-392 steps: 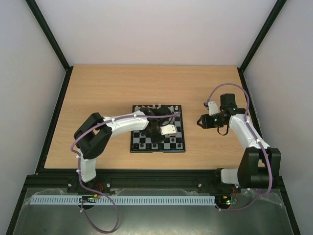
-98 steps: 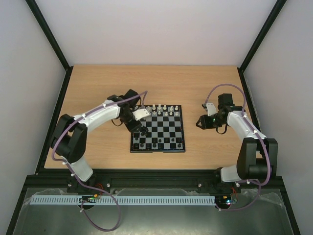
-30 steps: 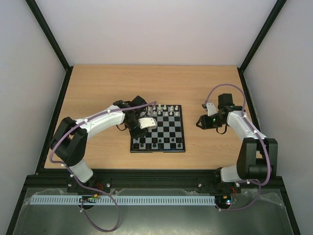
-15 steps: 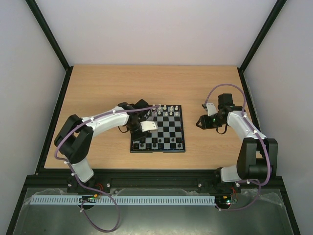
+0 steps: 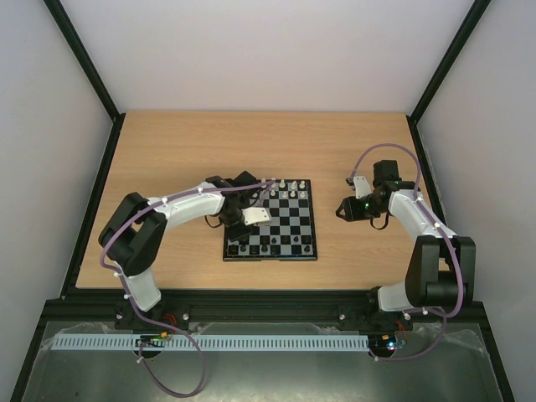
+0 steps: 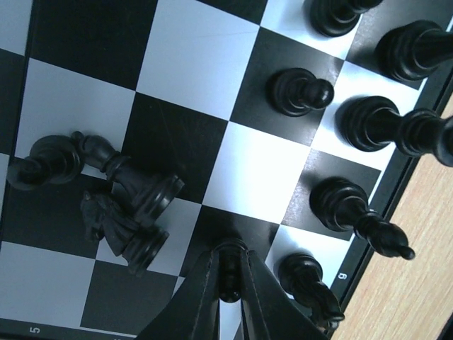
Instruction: Set up the chess pieces on the board
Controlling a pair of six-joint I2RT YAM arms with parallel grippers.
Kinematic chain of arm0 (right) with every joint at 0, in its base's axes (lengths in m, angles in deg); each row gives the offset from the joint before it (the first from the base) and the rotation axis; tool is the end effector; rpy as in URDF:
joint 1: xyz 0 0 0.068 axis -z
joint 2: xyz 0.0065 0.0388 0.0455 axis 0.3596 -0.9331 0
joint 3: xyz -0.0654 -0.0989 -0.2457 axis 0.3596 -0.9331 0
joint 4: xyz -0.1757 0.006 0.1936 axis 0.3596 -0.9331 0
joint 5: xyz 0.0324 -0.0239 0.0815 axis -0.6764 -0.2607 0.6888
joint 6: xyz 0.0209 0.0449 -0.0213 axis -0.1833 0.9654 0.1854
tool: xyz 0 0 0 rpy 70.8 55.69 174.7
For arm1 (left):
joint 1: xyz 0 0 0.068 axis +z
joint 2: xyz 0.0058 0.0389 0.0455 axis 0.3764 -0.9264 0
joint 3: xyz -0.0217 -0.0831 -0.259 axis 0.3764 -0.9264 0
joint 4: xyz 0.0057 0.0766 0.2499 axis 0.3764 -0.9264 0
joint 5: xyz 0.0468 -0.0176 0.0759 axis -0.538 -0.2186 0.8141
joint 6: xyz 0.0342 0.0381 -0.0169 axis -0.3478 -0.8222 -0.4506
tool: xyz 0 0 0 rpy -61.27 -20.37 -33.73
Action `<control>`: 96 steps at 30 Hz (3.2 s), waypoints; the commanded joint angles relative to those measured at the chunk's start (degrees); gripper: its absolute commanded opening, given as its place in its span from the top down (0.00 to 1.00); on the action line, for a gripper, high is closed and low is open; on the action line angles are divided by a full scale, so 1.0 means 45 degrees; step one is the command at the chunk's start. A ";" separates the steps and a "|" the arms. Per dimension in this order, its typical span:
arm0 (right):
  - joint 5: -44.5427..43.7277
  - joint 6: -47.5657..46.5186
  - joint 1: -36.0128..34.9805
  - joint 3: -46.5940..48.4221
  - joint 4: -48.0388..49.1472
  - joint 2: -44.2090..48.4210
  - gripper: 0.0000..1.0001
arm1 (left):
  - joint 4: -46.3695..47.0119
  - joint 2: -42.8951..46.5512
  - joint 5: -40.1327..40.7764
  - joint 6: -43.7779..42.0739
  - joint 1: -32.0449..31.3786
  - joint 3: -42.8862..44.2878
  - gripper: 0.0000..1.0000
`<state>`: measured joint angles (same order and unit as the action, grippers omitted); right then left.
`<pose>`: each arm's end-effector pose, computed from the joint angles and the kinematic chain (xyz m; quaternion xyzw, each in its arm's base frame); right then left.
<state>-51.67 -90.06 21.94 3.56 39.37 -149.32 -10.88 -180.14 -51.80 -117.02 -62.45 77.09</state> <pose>0.2740 0.0100 0.2128 -0.1424 0.9362 0.1676 0.2741 0.2461 -0.2194 0.1762 0.5667 0.8104 -0.1199 0.0881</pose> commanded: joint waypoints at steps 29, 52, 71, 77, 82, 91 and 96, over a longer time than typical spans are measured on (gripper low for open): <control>-0.0321 -0.0324 0.0043 -0.0163 -0.0438 0.0252 0.63 | -0.0217 -0.0504 0.0438 0.1492 0.0878 0.2363 0.67; -0.0451 -0.0332 0.0062 -0.0214 -0.0419 0.0336 0.63 | -0.0109 -0.2378 0.0842 0.2144 0.0880 0.3081 0.67; -0.0498 -0.0334 0.0062 -0.0220 -0.0381 0.0198 0.63 | -0.0469 -0.1851 -0.0093 0.1633 0.0936 0.3401 0.92; -0.0497 -0.0335 0.0062 -0.0220 -0.0387 0.0205 0.63 | -0.0668 -0.0875 -0.1175 0.0855 0.0857 0.2808 0.92; -0.0473 -0.0334 0.0062 -0.0232 -0.0412 0.0239 0.63 | -0.1194 -0.0606 -0.1647 -0.0069 0.0505 0.2322 0.92; -0.0443 -0.0334 0.0062 -0.0253 -0.0420 0.0317 0.63 | -0.1093 -0.0535 -0.1088 -0.0401 -0.0416 0.1549 0.92; -0.0429 -0.0334 0.0062 -0.0261 -0.0430 0.0343 0.63 | -0.0937 -0.0891 -0.0631 -0.0007 -0.0669 0.1540 0.92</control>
<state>-53.86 -90.98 21.94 3.24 39.35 -148.99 -14.75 -183.64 -56.45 -117.85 -64.90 84.39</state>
